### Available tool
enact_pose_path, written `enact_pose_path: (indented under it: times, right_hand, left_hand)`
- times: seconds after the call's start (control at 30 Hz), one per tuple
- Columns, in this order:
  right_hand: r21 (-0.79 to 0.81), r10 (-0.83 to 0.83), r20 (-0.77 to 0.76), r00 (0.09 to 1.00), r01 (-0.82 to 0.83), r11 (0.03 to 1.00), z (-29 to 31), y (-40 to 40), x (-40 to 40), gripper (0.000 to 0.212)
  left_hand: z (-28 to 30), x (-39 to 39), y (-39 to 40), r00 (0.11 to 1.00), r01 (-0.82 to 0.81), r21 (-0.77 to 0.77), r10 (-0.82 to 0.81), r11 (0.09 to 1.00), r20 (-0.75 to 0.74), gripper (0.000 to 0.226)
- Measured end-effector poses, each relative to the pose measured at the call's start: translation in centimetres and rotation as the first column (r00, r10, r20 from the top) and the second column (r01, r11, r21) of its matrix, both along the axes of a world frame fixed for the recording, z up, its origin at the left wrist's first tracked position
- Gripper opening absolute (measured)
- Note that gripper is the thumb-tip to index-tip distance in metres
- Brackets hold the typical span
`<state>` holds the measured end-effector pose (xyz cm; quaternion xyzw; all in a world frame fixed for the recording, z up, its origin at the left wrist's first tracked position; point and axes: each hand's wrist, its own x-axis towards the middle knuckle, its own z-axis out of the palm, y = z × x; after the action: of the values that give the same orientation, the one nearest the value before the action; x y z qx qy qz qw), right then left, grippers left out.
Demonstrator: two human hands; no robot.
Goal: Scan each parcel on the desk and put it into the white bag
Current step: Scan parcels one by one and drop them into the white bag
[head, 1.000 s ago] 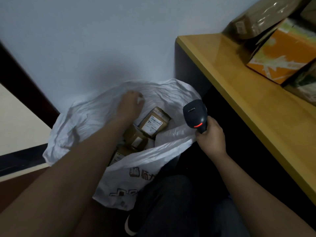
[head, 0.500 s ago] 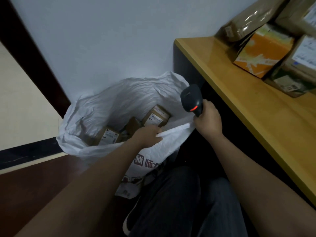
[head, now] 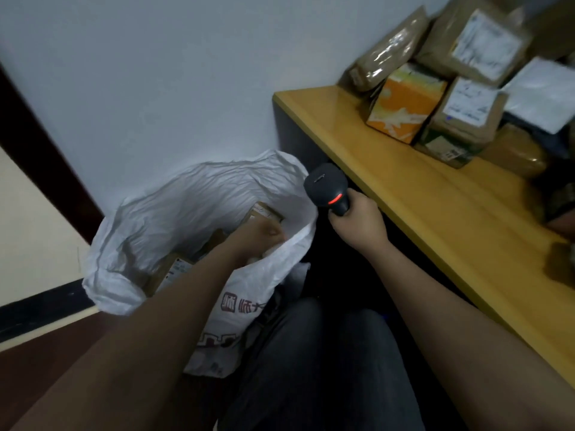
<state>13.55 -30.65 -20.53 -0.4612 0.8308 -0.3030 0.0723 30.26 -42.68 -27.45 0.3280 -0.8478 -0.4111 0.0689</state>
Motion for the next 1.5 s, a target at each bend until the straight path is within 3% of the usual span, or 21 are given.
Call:
enact_pose_path:
  times: [0.1,0.17,0.3,0.57,0.7,0.8,1.07,1.23,1.33,1.4,1.5]
  right_hand:
    - [-0.053,-0.031,0.003,1.0,0.031,0.998,3.5,2.3,-0.2,0.011]
    - [-0.082,-0.083,0.008,0.997,0.083,0.993,5.9,4.1,-0.6,0.01]
    - [-0.138,-0.222,0.028,0.975,0.223,0.965,10.7,8.4,-2.4,0.019]
    - [-0.265,-0.419,0.062,0.906,0.42,0.868,17.0,16.8,-9.2,0.007]
    - [-0.301,-0.487,0.092,0.869,0.49,0.818,18.2,18.2,-13.2,0.01]
    - [-0.313,-0.5,0.127,0.856,0.513,0.799,18.1,17.3,-16.0,0.008]
    - [-0.206,-0.453,0.142,0.88,0.474,0.856,15.9,12.3,-20.5,0.009]
    - [-0.213,-0.445,0.232,0.865,0.492,0.844,14.6,10.6,-22.2,0.007]
    - [-0.214,-0.467,0.268,0.843,0.525,0.824,14.0,10.7,-22.5,0.007]
    - [-0.239,-0.465,0.309,0.83,0.541,0.806,13.8,11.1,-22.3,0.008]
    - [-0.282,-0.448,0.364,0.817,0.555,0.783,14.0,11.8,-21.7,0.01]
  left_hand:
    - [3.0,-2.3,0.5,0.978,-0.102,-0.079,0.085,0.992,-0.19,0.021]
    - [5.6,-4.1,1.7,0.938,-0.133,-0.041,0.112,0.99,-0.329,0.019]
    - [10.8,-8.2,4.7,0.905,-0.086,-0.062,0.051,0.994,-0.423,0.018]
    - [17.7,-18.3,10.7,0.911,0.017,-0.188,-0.093,0.982,-0.401,0.018]
    - [19.2,-23.7,11.4,0.895,-0.062,-0.11,0.007,0.992,-0.446,0.044]
    - [19.0,-27.2,10.5,0.927,-0.179,-0.161,0.112,0.97,-0.357,0.063]
    - [18.3,-33.7,6.2,0.955,-0.272,-0.34,0.21,0.9,-0.209,0.055]
    - [17.5,-34.3,5.8,0.923,-0.312,-0.186,0.25,0.932,-0.293,0.068]
    - [16.6,-34.1,5.9,0.949,-0.262,-0.132,0.231,0.956,-0.213,0.077]
    - [15.4,-33.6,6.3,0.968,-0.206,-0.14,0.18,0.969,-0.177,0.066]
    - [13.9,-32.6,7.3,0.959,-0.17,-0.048,0.154,0.984,-0.236,0.055]
